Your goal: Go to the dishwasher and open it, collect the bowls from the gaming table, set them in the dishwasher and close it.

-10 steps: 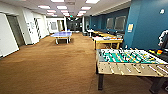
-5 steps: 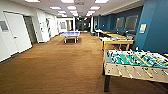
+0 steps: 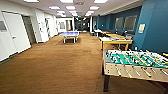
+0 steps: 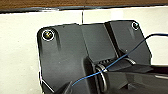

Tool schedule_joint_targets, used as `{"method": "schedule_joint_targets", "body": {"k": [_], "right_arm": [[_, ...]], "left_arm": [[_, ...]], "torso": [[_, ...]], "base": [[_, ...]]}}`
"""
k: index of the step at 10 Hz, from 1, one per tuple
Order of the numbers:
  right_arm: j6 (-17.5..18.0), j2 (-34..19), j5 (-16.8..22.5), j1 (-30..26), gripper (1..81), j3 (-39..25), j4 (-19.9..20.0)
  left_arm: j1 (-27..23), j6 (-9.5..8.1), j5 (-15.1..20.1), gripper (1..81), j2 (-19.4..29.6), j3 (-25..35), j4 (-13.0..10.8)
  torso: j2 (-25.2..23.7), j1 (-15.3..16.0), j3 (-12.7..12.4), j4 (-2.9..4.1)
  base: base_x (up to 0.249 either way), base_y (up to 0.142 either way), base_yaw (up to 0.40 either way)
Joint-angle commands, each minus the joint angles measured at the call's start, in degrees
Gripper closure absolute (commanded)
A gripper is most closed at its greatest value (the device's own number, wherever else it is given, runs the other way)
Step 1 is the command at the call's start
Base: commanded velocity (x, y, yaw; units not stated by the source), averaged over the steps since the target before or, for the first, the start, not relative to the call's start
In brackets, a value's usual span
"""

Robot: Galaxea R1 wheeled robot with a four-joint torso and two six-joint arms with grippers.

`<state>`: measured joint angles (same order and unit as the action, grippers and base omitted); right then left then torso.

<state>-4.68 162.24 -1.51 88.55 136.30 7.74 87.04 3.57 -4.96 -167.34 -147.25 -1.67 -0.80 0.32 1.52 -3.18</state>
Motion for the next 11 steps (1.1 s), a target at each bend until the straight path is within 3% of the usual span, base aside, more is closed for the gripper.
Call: {"method": "schedule_joint_targets", "body": {"k": [1, 4, 11], "right_arm": [[-0.24, -0.32, 3.27, -2.72, 1.0, -0.17, -0.45], [-0.24, 0.56, 3.36, -2.81, 1.0, 1.06, -0.45], [-0.24, 1.88, 3.36, -2.45, 1.0, 1.24, -0.71]], "left_arm": [[-2.79, -0.06, 2.68, 1.0, -0.63, -2.08, 0.09], [-2.88, -0.41, 2.85, 1.0, -3.09, -6.12, 0.09], [-2.88, -0.41, 2.94, 1.0, -3.09, -6.12, 0.18]], "torso": [[0.00, 0.00, 0.00, 0.00], [0.00, 0.00, 0.00, 0.00], [0.00, 0.00, 0.00, 0.00]], "base": [[0.000, 0.000, 0.000], [0.000, 0.000, 0.000], [0.010, 0.000, 0.000]]}}
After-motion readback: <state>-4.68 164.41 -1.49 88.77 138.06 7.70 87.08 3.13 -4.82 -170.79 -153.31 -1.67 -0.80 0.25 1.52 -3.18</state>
